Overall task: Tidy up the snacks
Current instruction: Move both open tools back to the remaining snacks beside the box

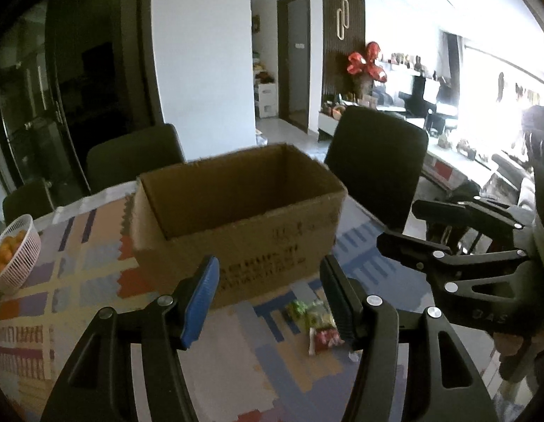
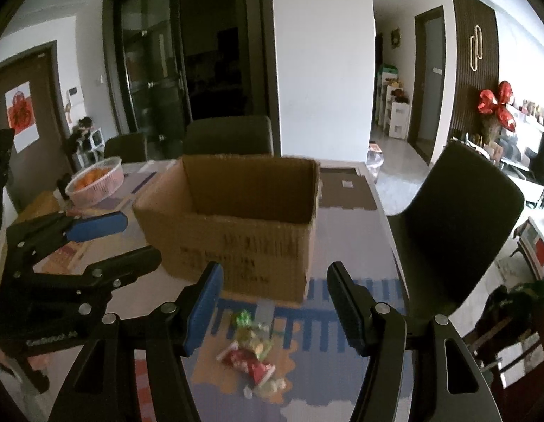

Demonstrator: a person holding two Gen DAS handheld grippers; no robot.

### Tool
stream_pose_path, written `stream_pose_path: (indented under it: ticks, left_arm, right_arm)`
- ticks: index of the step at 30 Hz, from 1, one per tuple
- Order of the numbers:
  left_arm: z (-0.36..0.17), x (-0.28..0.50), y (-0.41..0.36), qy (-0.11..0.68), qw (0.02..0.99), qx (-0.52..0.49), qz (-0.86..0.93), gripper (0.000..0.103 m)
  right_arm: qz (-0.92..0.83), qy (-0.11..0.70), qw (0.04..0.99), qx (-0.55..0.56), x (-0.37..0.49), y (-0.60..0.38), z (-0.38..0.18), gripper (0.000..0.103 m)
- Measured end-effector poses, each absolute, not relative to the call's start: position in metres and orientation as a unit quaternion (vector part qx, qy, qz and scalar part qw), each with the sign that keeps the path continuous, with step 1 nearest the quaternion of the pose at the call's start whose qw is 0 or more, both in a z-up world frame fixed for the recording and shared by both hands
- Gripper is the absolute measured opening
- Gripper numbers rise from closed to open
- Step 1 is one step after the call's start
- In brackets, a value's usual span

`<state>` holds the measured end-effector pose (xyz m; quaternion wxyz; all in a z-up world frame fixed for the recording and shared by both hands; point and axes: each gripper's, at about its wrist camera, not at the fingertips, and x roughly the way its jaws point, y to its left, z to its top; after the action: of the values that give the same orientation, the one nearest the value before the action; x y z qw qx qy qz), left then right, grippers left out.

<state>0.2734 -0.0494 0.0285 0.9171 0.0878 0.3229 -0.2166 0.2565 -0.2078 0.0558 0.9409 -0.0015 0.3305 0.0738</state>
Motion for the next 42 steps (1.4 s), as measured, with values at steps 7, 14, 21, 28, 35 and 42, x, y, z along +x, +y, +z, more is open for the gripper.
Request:
stream_pose_path:
  ticks: [7,14,21,28,35,42]
  left_arm:
    - [-0.001,0.262,-0.06,0.354,0.898,0.111,-0.237,0.059]
    - [-0.031,0.254,-0.073,0.38,0.877,0.145,-0.255,0.059]
    - [-0.052,0.255,-0.082,0.389,0.858,0.174,-0.288,0.059]
    - [-0.077,0.272,-0.086,0.424,0.832,0.153,-0.322,0.059]
    - [-0.097,0.283,-0.086,0.448,0.82,0.114,-0.338,0.056]
    - [-0.111,0.293,-0.092,0.465,0.808,0.079,-0.352,0.056]
  right_arm:
    - [0.075,0.367,0.927,-0.015,0.24,-0.208,0.024,0.062]
    - [0.074,0.413,0.908,-0.011,0.228,-0.214,-0.014,0.062]
    - [0.075,0.448,0.891,0.0,0.223,-0.213,-0.045,0.061]
    - [0.08,0.468,0.88,0.016,0.225,-0.21,-0.067,0.055]
    - [0.083,0.485,0.87,0.029,0.231,-0.209,-0.081,0.049]
    - [0.087,0.491,0.866,0.035,0.233,-0.209,-0.087,0.047]
